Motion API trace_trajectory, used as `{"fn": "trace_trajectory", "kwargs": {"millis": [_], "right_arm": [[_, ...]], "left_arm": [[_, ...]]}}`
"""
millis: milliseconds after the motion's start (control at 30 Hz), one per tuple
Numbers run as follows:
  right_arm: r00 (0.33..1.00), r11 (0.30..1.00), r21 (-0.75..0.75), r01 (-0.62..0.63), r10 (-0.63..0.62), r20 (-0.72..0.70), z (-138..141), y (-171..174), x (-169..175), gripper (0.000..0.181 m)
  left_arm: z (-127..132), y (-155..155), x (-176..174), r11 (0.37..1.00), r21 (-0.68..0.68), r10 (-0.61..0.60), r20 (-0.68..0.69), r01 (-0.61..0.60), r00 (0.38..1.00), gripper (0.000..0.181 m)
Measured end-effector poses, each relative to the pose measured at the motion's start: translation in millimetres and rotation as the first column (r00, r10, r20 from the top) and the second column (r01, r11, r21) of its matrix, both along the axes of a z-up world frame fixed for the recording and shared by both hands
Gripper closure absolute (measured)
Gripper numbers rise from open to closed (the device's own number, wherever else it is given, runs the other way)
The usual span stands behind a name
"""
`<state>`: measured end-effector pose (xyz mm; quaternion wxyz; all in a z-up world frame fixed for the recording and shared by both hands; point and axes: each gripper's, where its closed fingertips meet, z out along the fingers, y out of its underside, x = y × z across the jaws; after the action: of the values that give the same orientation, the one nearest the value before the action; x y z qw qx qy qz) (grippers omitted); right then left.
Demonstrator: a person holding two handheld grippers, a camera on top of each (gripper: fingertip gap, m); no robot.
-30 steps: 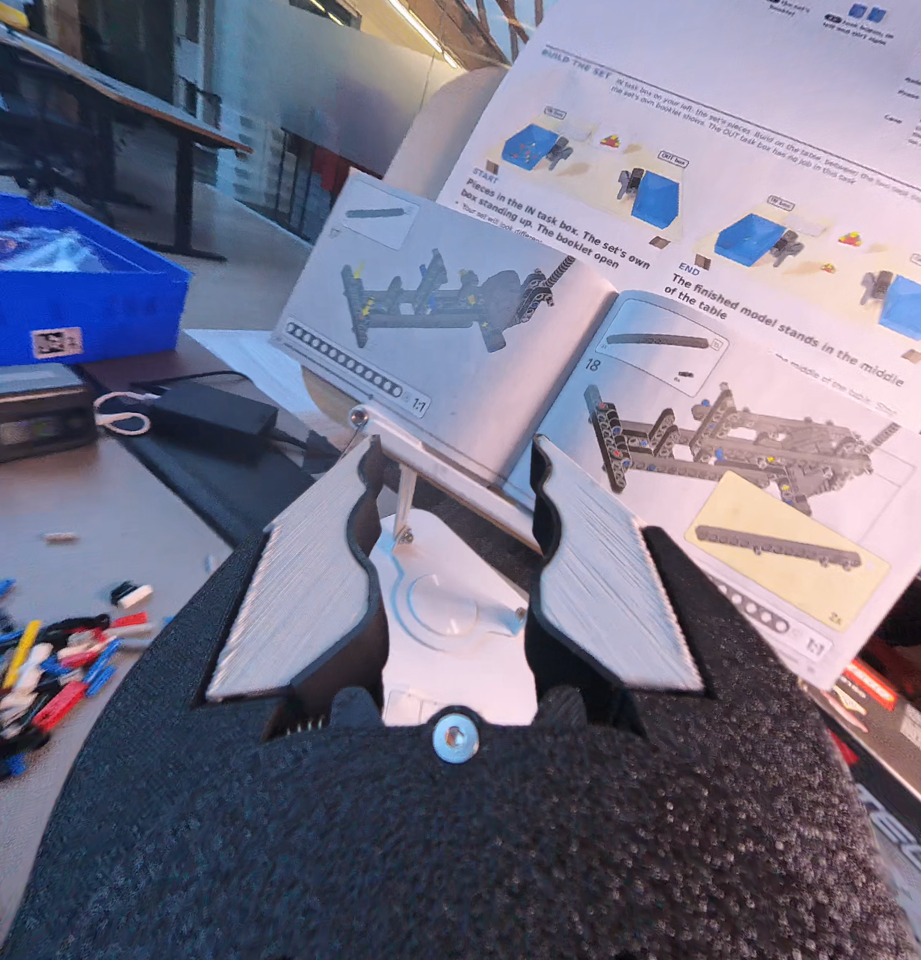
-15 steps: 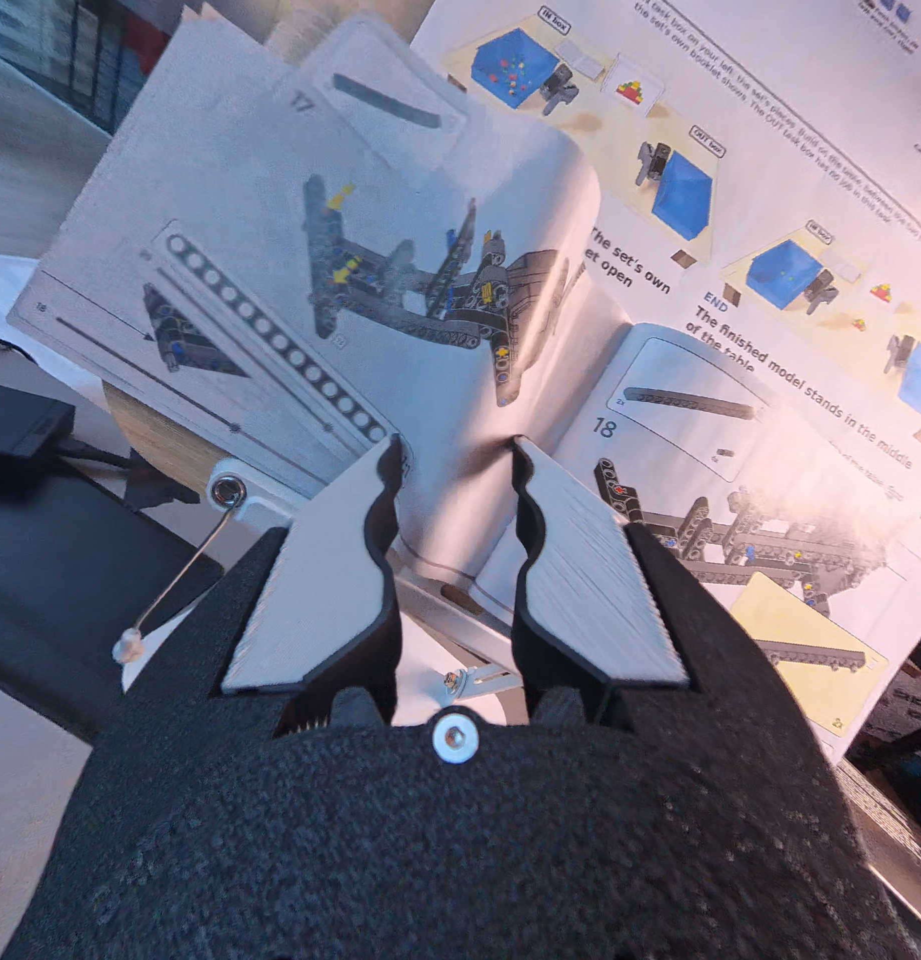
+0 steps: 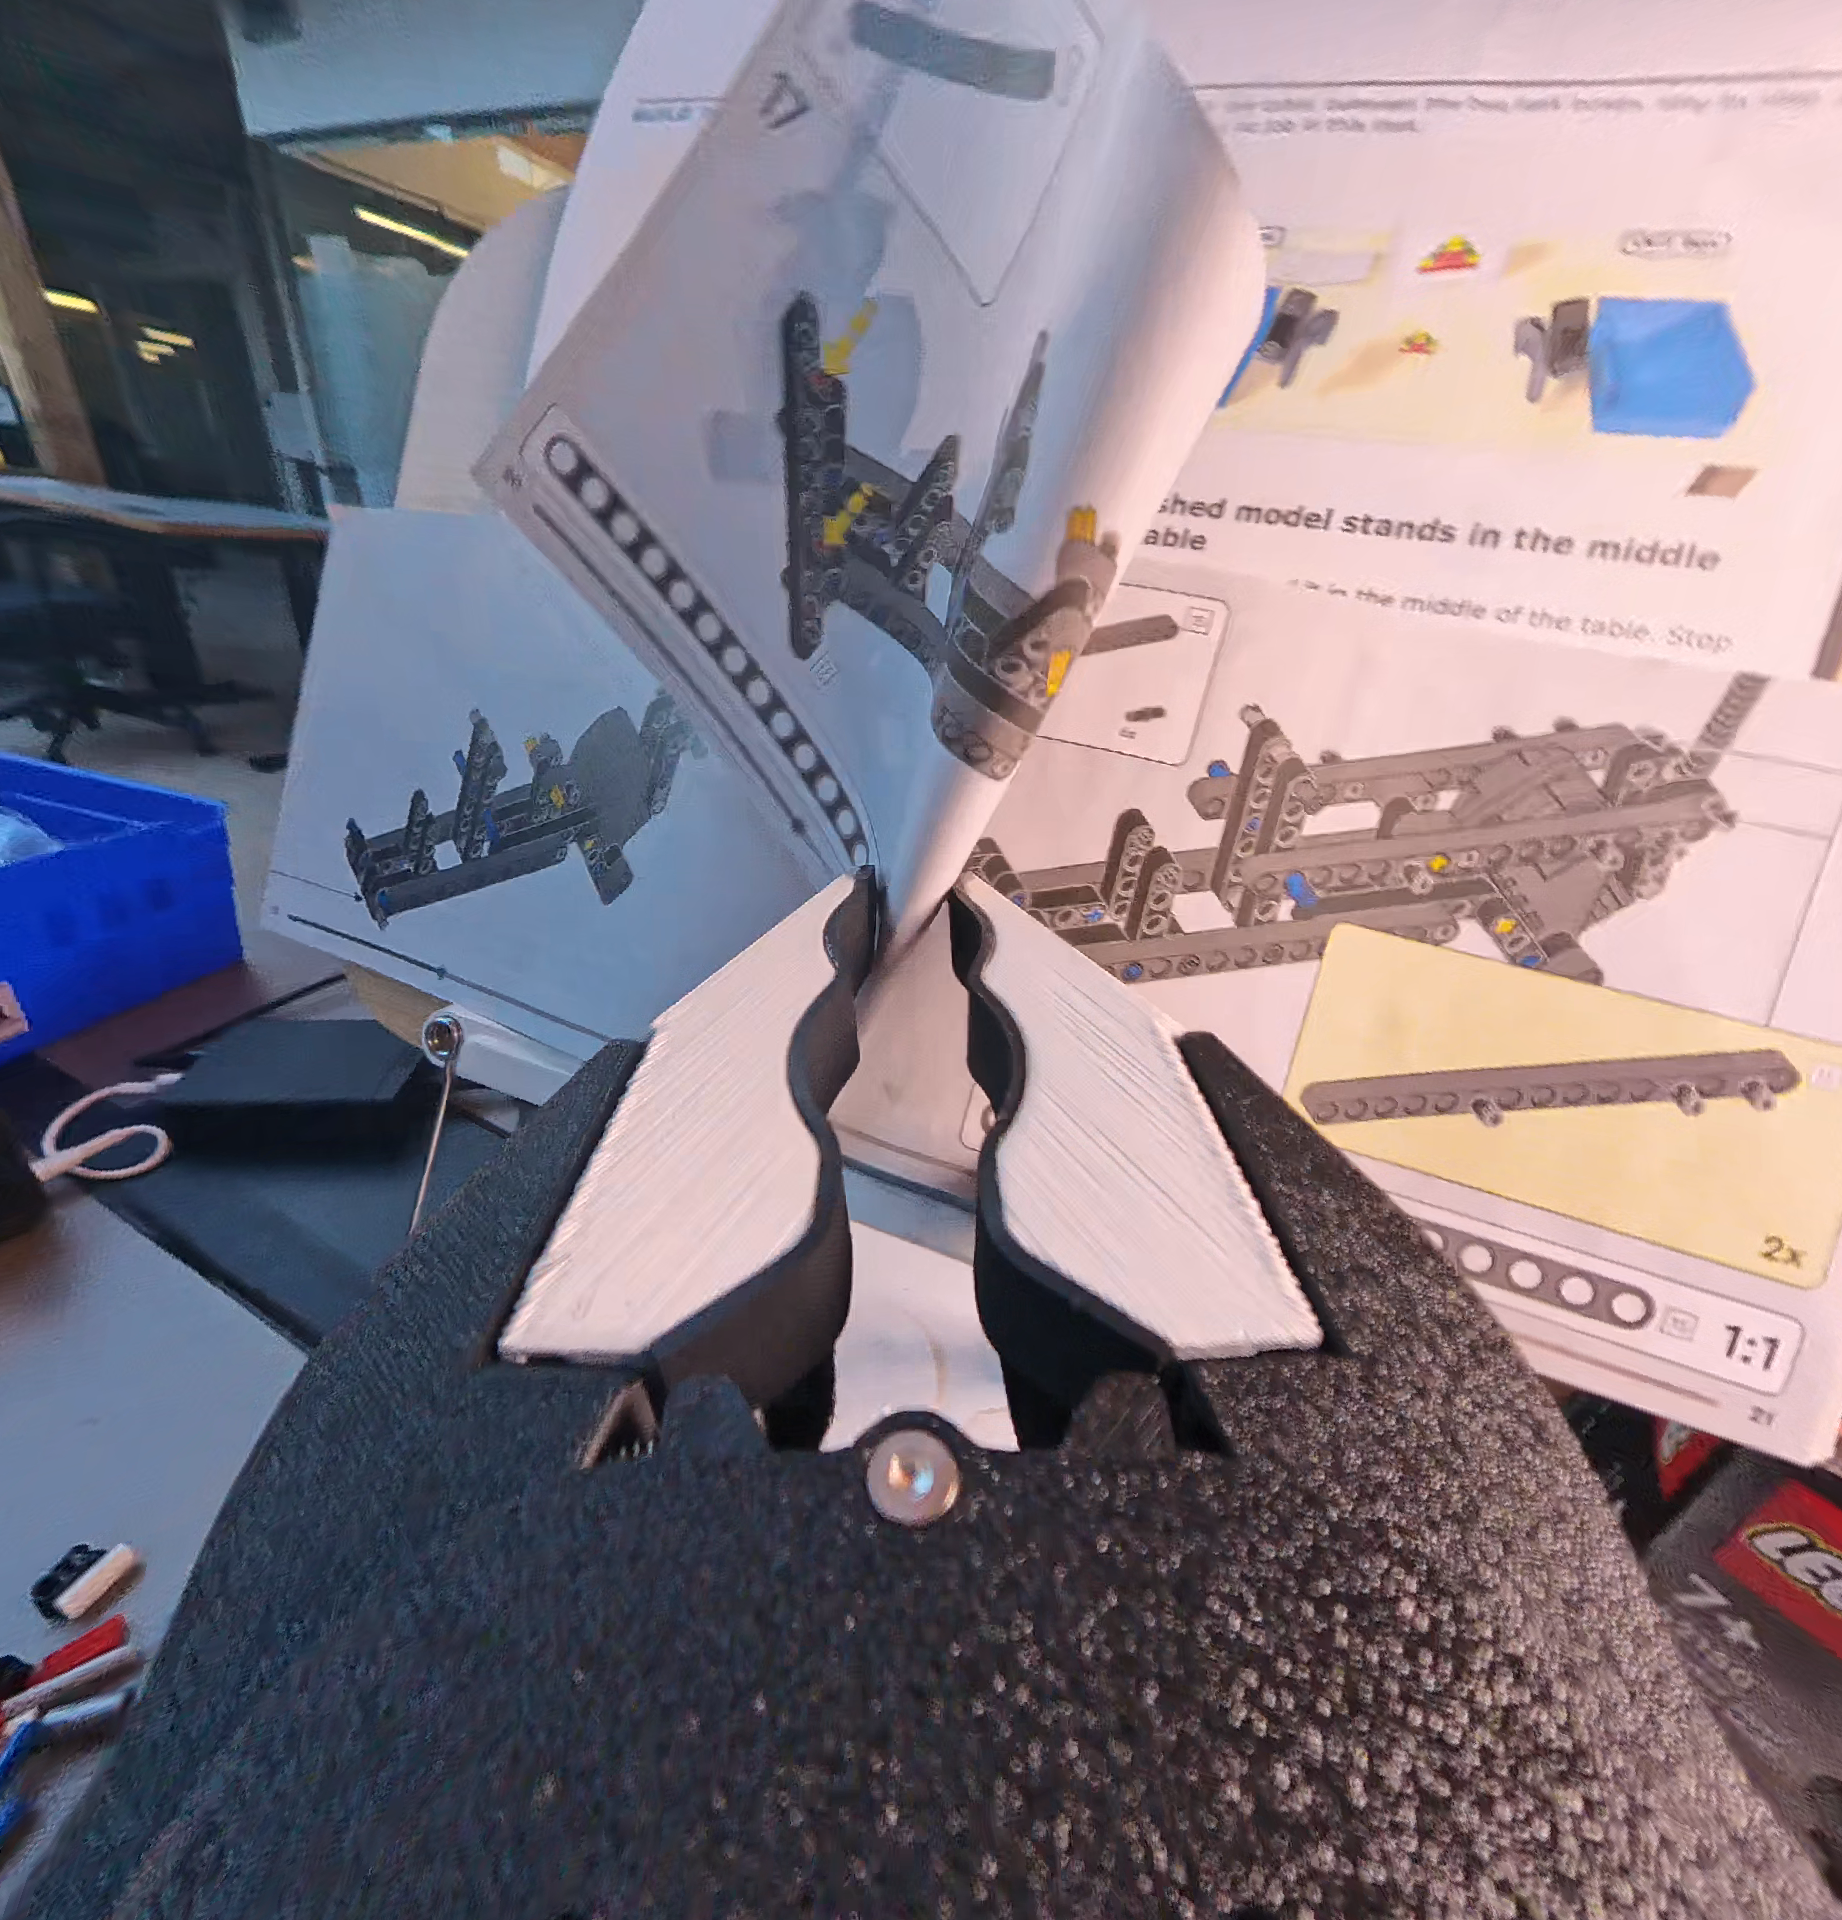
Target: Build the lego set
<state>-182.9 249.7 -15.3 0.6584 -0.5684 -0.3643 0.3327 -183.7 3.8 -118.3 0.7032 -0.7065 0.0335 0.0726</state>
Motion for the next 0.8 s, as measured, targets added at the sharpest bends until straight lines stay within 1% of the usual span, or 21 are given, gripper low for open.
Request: {"fn": "trace_trajectory", "kwargs": {"millis": [100,233,500,700,800], "right_arm": [[0.998,0.994,-0.108,-0.032,0.025,-0.063,-1,11,11,0.165],[0.995,0.983,-0.176,-0.047,0.03,-0.1,-2,20,22,0.16],[0.994,0.983,-0.177,-0.048,0.03,-0.105,-2,27,38,0.159],[0.99,0.982,-0.165,-0.095,0.077,-0.114,1,24,43,0.158],[0.984,0.979,-0.147,-0.144,0.126,-0.122,4,18,42,0.157]], "left_arm": [[-2,1,2,1.0,-0.009,-0.005,-0.004,0.005,1.0,0.123],[-5,2,2,1.0,-0.018,-0.008,-0.007,0.007,1.0,0.123],[-7,3,2,1.0,-0.028,-0.01,-0.006,0.01,1.0,0.123],[-8,3,4,0.999,-0.033,-0.013,-0.009,0.013,1.0,0.123],[-8,3,4,0.999,-0.032,-0.015,-0.007,0.014,1.0,0.123]]}}
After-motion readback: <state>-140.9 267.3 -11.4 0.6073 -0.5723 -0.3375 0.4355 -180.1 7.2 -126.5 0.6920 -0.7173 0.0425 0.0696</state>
